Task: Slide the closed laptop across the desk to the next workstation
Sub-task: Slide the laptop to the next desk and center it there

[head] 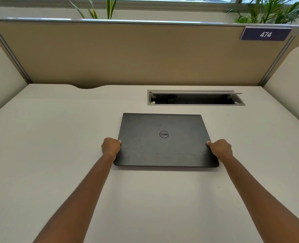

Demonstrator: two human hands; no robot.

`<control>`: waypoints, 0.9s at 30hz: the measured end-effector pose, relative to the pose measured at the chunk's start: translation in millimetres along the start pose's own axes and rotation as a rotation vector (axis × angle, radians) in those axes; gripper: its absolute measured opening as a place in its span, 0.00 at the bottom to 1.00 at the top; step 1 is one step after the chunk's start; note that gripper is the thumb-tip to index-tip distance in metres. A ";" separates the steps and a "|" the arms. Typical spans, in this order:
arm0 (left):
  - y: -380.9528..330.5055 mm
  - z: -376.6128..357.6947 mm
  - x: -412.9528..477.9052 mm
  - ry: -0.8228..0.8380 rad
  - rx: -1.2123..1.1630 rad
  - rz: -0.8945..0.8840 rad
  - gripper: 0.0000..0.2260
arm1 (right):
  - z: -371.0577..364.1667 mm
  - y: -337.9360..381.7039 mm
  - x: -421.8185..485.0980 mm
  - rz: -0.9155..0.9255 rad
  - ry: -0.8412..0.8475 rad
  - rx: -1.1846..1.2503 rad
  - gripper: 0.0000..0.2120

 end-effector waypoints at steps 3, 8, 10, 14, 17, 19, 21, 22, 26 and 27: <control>1.4 2.2 -0.3 0.000 -0.042 0.020 0.16 | 1.1 -1.8 -2.2 -0.010 0.053 -0.041 0.18; 2.4 0.6 2.7 0.008 -0.117 0.066 0.14 | 2.5 -5.5 1.1 -0.055 0.117 0.020 0.19; 2.7 -1.1 2.1 -0.003 -0.130 0.075 0.18 | 2.8 -8.1 2.6 -0.054 0.091 0.039 0.16; 5.1 -6.6 -1.7 -0.032 -0.143 0.091 0.17 | 2.0 -12.3 6.5 -0.069 0.042 0.060 0.20; 6.3 -9.3 -2.7 -0.044 -0.168 0.099 0.17 | 1.2 -11.3 8.9 -0.051 0.028 0.039 0.16; 5.9 -10.5 -2.5 -0.053 -0.183 0.100 0.17 | 1.0 -10.9 11.5 -0.035 0.022 0.023 0.16; 5.4 -11.1 -1.5 -0.066 -0.192 0.101 0.18 | 1.2 -11.3 13.2 -0.029 0.016 0.016 0.16; 5.7 -11.4 -1.0 -0.072 -0.198 0.101 0.19 | 1.0 -11.8 13.8 -0.030 0.011 0.013 0.17; 7.1 -11.5 0.1 -0.076 -0.208 0.106 0.19 | -1.0 -12.3 12.7 -0.020 0.000 -0.045 0.24; 7.4 -11.4 -0.1 -0.078 -0.209 0.105 0.19 | -1.9 -12.0 11.7 -0.014 0.001 -0.070 0.24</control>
Point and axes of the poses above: each hand's wrist, its own x-axis towards the middle knuckle, its own z-axis out of the back of the hand, y = z × x, the point moved 1 cm from there along x, towards the middle knuckle, and after that the axes turned 12 degrees about y, right-handed, at the moved point
